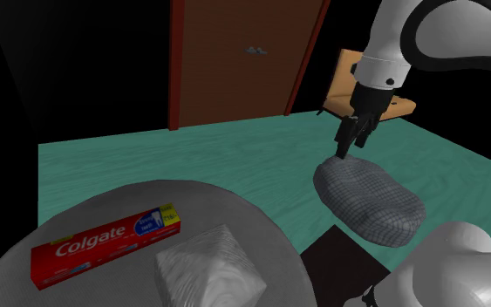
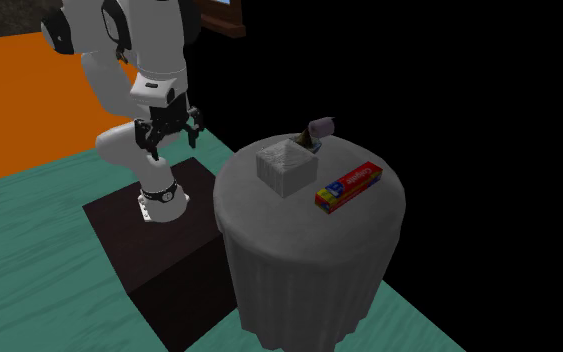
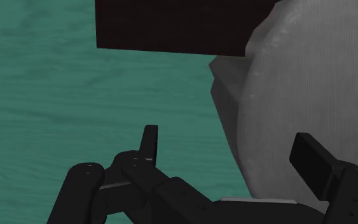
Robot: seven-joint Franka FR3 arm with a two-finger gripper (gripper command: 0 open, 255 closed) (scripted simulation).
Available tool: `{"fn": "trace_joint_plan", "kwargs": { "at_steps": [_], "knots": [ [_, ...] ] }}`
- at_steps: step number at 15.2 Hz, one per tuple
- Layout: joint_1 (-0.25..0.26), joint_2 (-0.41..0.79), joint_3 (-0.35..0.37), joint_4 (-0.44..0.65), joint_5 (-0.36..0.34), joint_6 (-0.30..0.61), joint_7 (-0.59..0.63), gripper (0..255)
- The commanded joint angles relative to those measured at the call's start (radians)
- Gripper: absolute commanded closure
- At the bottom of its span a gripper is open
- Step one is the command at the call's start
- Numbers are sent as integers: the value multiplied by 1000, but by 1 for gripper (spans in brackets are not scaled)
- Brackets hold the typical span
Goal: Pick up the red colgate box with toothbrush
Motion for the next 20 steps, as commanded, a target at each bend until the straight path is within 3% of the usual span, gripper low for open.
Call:
{"fn": "trace_joint_plan", "kwargs": {
  "at_steps": [1,11,20],
  "knots": [
    [0,0,0,0,0,0,0,0],
    [96,310,71,96,18,223,-106,0],
    [169,587,152,247,1,357,-186,0]
  ]
}}
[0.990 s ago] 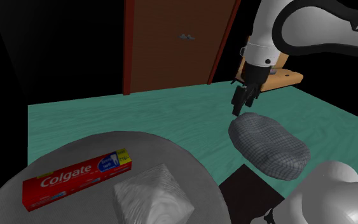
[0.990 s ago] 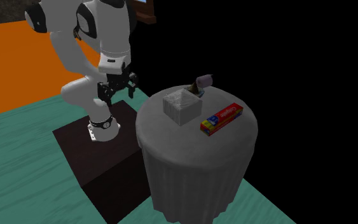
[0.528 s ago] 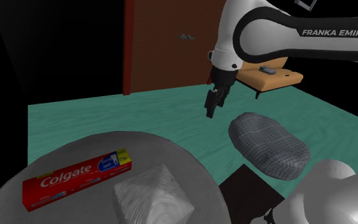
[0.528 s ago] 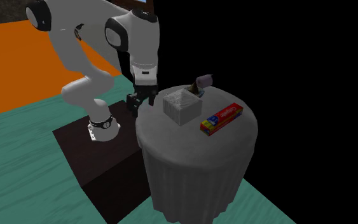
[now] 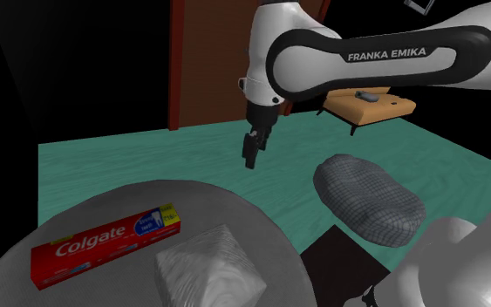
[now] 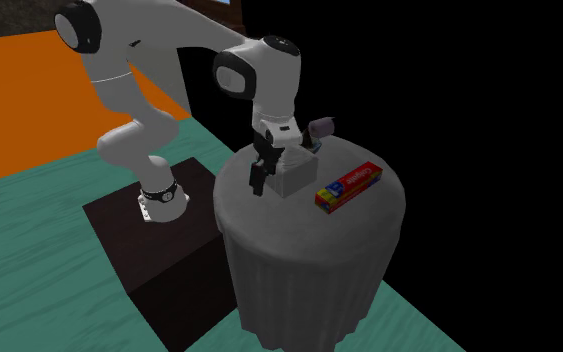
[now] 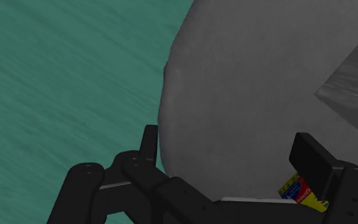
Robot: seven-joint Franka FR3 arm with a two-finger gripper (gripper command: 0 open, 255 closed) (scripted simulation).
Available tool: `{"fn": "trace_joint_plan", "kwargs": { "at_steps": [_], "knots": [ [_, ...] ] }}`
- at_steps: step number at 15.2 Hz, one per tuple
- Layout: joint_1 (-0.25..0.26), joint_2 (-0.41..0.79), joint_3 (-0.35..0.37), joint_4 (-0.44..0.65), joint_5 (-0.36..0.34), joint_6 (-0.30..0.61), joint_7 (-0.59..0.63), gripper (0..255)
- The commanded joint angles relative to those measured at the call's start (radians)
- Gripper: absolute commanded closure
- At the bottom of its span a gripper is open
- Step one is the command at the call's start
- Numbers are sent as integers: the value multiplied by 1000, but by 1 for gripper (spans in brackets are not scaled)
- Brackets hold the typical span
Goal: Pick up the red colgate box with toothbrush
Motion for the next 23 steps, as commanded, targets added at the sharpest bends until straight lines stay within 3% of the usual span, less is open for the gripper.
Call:
{"fn": "trace_joint_plan", "kwargs": {
  "at_steps": [1,12,23],
  "knots": [
    [16,61,19,37,-8,25,-17,0],
    [119,386,118,285,-96,99,-87,0],
    [271,695,186,578,-220,99,-161,0]
  ]
}}
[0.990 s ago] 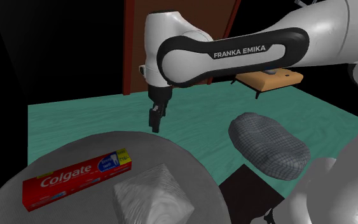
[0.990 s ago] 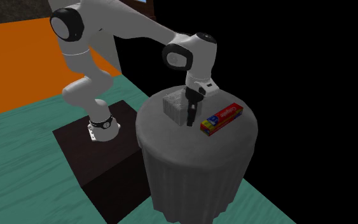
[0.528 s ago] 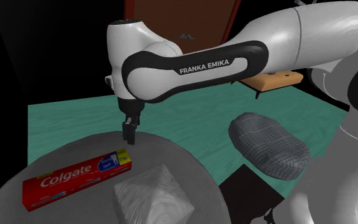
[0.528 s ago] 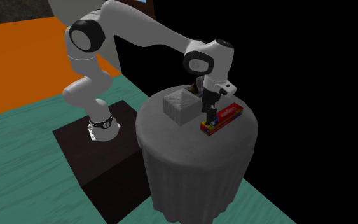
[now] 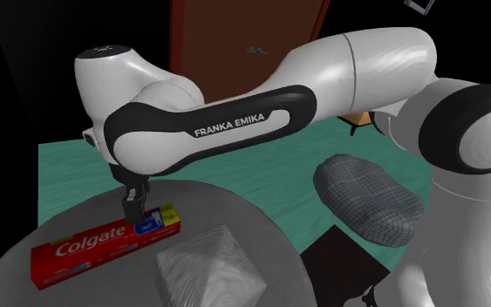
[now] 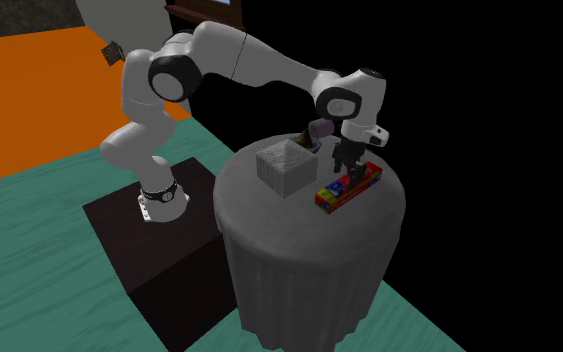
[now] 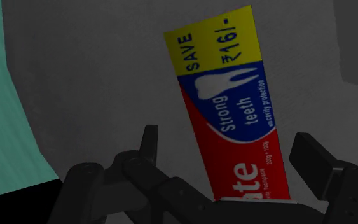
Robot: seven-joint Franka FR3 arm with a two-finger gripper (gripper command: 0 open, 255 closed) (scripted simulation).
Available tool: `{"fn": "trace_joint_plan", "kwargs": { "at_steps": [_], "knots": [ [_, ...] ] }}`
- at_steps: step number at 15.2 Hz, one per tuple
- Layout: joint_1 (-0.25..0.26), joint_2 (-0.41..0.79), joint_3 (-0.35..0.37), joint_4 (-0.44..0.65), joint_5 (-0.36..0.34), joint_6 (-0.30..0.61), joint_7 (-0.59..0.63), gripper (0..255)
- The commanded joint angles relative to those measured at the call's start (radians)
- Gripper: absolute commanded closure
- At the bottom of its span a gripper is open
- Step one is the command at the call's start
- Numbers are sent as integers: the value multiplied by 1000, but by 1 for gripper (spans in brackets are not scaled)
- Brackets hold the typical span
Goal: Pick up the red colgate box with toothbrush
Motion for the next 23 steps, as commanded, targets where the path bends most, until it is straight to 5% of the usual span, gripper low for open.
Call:
{"fn": "trace_joint_plan", "kwargs": {
  "at_steps": [1,4,13,14,23],
  "knots": [
    [31,53,10,56,-22,-6,-19,0],
    [78,127,21,136,-52,-15,-44,0],
    [79,164,10,91,-70,64,-29,0],
    [78,163,10,87,-70,67,-30,255],
    [79,164,10,91,-70,64,-29,255]
  ]
}}
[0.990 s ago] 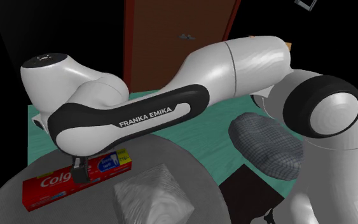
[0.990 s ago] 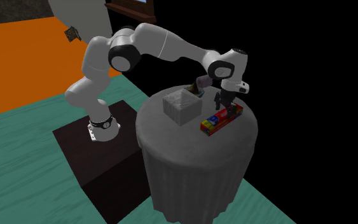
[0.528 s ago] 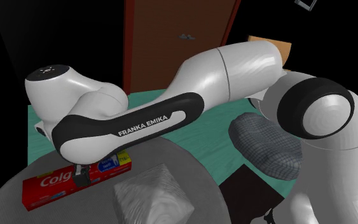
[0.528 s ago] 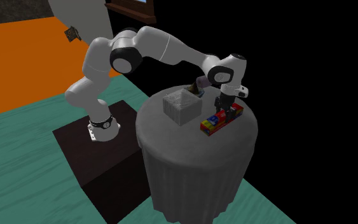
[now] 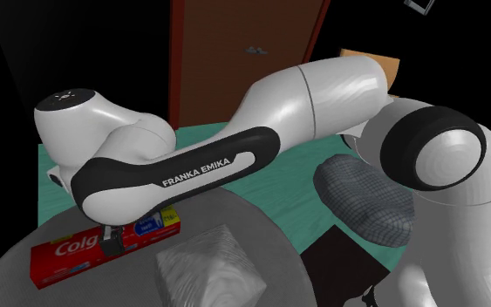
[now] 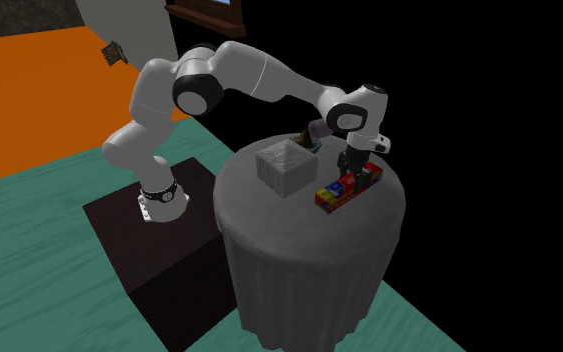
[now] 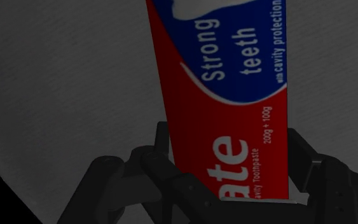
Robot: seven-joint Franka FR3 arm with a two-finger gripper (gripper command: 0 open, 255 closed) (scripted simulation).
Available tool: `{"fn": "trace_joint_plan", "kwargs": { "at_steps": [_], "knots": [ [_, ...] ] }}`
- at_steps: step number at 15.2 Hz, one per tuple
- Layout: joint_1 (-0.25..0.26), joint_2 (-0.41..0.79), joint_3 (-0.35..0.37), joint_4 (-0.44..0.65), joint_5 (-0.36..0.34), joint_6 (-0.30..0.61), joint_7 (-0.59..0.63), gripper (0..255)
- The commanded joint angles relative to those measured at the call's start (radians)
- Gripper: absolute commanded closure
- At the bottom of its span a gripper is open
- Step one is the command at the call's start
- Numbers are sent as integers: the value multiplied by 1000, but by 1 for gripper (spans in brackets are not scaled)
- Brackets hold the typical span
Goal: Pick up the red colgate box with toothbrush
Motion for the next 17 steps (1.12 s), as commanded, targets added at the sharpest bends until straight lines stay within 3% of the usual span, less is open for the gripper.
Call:
{"fn": "trace_joint_plan", "kwargs": {
  "at_steps": [1,17],
  "knots": [
    [1,-3,1,7,3,-12,0,255],
    [3,-61,18,109,32,-167,-28,255]
  ]
}}
